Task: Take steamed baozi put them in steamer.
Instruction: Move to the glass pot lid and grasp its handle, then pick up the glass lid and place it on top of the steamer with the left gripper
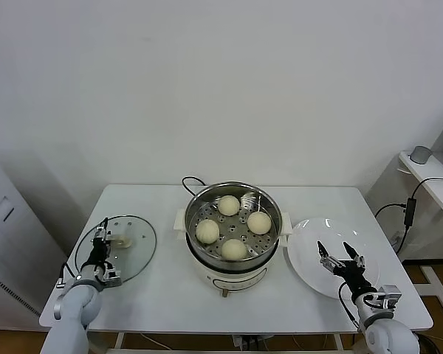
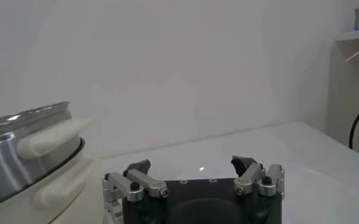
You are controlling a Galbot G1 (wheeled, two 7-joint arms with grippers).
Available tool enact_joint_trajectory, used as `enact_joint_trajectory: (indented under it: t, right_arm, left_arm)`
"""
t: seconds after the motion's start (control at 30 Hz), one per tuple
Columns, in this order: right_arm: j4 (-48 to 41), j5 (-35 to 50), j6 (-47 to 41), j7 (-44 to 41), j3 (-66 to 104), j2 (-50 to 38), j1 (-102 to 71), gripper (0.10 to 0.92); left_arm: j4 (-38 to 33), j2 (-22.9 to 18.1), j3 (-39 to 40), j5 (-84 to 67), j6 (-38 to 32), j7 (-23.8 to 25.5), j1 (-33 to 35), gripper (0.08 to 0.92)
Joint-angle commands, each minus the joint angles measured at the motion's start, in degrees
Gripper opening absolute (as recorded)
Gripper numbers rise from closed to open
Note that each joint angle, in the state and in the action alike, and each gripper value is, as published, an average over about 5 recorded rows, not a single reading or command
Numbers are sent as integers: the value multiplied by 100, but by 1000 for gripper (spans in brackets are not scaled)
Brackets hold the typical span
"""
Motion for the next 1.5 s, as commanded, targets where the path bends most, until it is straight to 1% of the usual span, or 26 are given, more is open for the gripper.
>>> enact_joint_trajectory:
  t: [0.03,0.37,0.47,0.57,0.63,0.73,0.87,0.93,1.03,1.13,1.2,1.3,1.37,1.5]
  right_arm:
    - [-1,-6,4,-1,1,1,-3,823]
    - [12,-14,25,-5,0,-1,-8,823]
    - [21,-13,33,-9,0,-1,-7,823]
    - [34,-9,41,-9,1,1,-8,823]
    - [41,-3,46,-5,2,3,-8,823]
    - [49,13,53,0,2,3,-3,823]
    - [66,33,58,2,-3,8,14,823]
    - [89,47,54,4,-7,14,12,823]
    - [128,72,49,8,-12,16,-10,823]
    - [151,105,49,13,-6,8,-42,823]
    - [156,123,52,14,1,0,-62,823]
    - [153,135,66,13,11,-15,-86,823]
    - [154,141,74,15,18,-24,-98,823]
    - [173,145,66,14,54,-36,-119,823]
  left_arm:
    - [113,11,8,-129,-42,2,0,559]
    - [-12,-20,0,-179,10,9,18,273]
    - [-227,-30,-11,-269,121,38,85,187]
    - [-656,-35,-26,-446,371,148,226,137]
    - [-1116,-56,-31,-633,687,219,368,132]
    - [-1953,-157,-33,-845,1546,363,613,132]
    - [-3100,-333,33,-914,3040,926,922,132]
    - [-3587,-371,135,-837,3546,1223,1054,132]
    - [-4121,-369,394,-624,4122,1510,1209,132]
    - [-4534,-413,810,94,4447,1812,1262,132]
    - [-4759,-495,1098,647,4496,2102,1245,132]
    - [-4886,-809,1408,1356,4496,2484,1159,132]
    - [-4868,-1052,1612,1759,4496,2619,1073,132]
    - [-4845,-1390,2007,2185,4496,2856,810,132]
